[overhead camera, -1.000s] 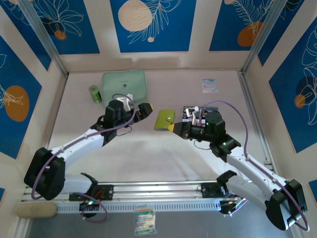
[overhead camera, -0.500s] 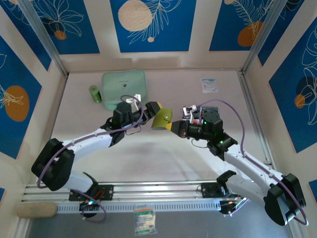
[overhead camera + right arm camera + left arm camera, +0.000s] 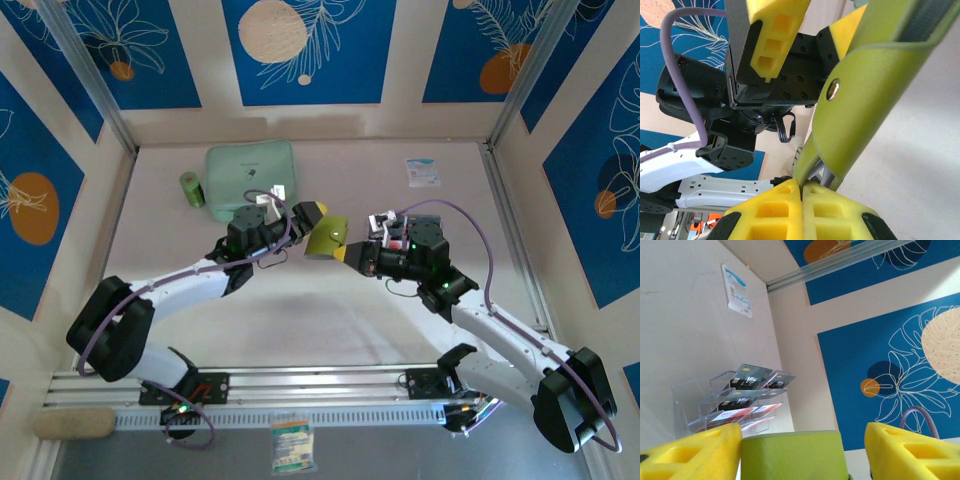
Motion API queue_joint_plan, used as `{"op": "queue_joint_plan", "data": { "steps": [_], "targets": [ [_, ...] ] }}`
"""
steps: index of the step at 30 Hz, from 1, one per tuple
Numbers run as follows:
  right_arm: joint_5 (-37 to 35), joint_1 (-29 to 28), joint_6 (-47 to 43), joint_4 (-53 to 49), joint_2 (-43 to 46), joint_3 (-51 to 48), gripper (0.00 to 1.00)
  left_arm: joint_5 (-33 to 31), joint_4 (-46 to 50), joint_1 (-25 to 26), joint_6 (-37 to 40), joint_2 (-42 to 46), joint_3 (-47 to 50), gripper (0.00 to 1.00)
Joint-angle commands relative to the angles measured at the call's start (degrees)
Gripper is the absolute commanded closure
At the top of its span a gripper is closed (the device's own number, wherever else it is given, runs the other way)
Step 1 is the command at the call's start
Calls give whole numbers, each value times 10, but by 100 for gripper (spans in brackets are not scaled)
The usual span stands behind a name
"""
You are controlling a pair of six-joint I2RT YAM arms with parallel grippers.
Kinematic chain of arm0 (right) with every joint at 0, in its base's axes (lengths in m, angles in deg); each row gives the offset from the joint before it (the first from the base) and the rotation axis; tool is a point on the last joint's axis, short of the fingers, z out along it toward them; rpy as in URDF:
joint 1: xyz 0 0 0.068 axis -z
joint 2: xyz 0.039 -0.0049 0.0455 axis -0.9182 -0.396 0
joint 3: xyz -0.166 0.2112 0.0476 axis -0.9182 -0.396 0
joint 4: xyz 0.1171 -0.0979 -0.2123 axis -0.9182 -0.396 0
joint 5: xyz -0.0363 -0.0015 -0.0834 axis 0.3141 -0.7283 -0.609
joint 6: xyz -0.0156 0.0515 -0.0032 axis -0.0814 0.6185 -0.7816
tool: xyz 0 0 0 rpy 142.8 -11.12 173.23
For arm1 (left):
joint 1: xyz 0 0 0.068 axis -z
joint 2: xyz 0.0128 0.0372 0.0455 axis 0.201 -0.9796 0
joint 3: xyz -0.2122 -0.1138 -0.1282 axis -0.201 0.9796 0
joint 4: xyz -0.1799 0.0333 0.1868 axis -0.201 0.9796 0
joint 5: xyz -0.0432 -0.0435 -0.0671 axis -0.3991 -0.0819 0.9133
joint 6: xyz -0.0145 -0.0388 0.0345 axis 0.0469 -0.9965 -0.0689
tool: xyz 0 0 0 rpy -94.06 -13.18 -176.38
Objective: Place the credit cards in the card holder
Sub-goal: Pass the card holder.
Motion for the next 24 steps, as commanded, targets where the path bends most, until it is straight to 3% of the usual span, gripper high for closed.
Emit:
{"op": "queue_joint_plan", "data": {
  "steps": [1, 24],
  "targets": [
    [-3, 5, 5, 19, 11, -3, 100, 13, -39, 4, -3, 0, -5, 39],
    [-12, 8, 11, 21, 12, -8, 100, 41, -59, 7, 9, -1, -5, 67]
  ]
}}
